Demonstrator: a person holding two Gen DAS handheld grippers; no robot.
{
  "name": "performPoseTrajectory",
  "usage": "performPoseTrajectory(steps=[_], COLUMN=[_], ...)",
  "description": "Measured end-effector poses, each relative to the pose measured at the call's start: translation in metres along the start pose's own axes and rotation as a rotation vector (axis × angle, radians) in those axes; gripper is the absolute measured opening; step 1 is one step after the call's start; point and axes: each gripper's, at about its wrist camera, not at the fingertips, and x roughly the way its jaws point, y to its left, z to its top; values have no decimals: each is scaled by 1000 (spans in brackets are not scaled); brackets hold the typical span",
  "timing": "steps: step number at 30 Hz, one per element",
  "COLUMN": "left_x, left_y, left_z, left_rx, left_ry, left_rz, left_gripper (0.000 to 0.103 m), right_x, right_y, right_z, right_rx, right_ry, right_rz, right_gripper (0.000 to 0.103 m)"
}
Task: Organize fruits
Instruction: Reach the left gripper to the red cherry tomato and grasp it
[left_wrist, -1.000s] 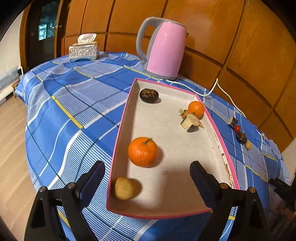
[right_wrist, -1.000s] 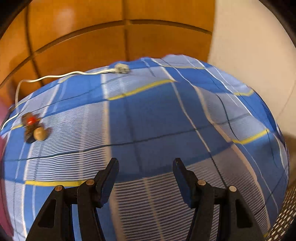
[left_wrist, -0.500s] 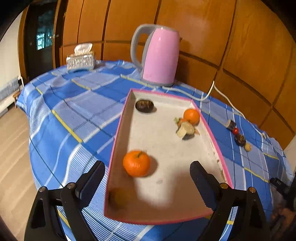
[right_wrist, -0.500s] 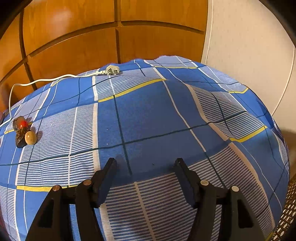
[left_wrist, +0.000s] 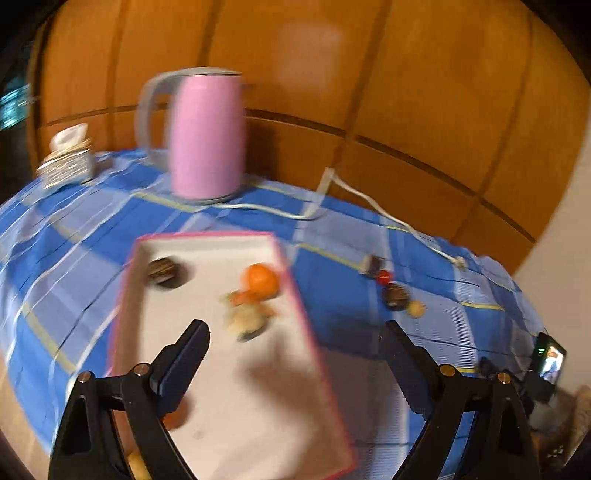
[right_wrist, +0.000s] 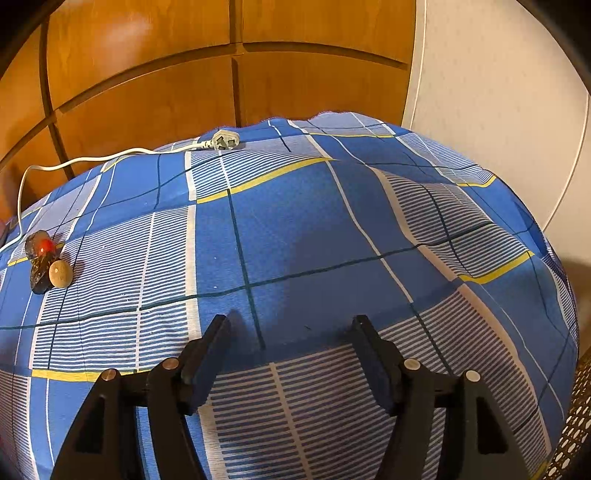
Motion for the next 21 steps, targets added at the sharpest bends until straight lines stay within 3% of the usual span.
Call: performPoseTrajectory(steps=[2, 4, 8, 10, 14, 18, 21], left_x=[14, 35, 80, 103, 134, 159, 177], left_y=[-16, -33, -56, -64, -78, -98, -108], left_z=[8, 18, 33, 39, 43, 44, 44], left_rx=[29, 65, 93, 89, 105, 181, 187], left_ry=[20, 61, 156, 202, 240, 291, 329], left_rz=[-42, -92, -157, -182, -172, -199, -205], left_gripper=[93, 86, 62, 59, 54, 33, 33], right_x=[0, 0, 0, 0, 0, 0, 0], right_y=[1, 1, 1, 1, 1, 1, 2], right_z=[0, 0, 0, 0, 0, 0, 0], right_rx=[-3, -3, -4, -6, -8, -10, -13], right_ry=[-1, -2, -2, -3, -3, -4, -5], right_rz=[-2, -2, -3, -5, -6, -9, -13], right_gripper=[70, 70, 71, 71, 71, 71, 71])
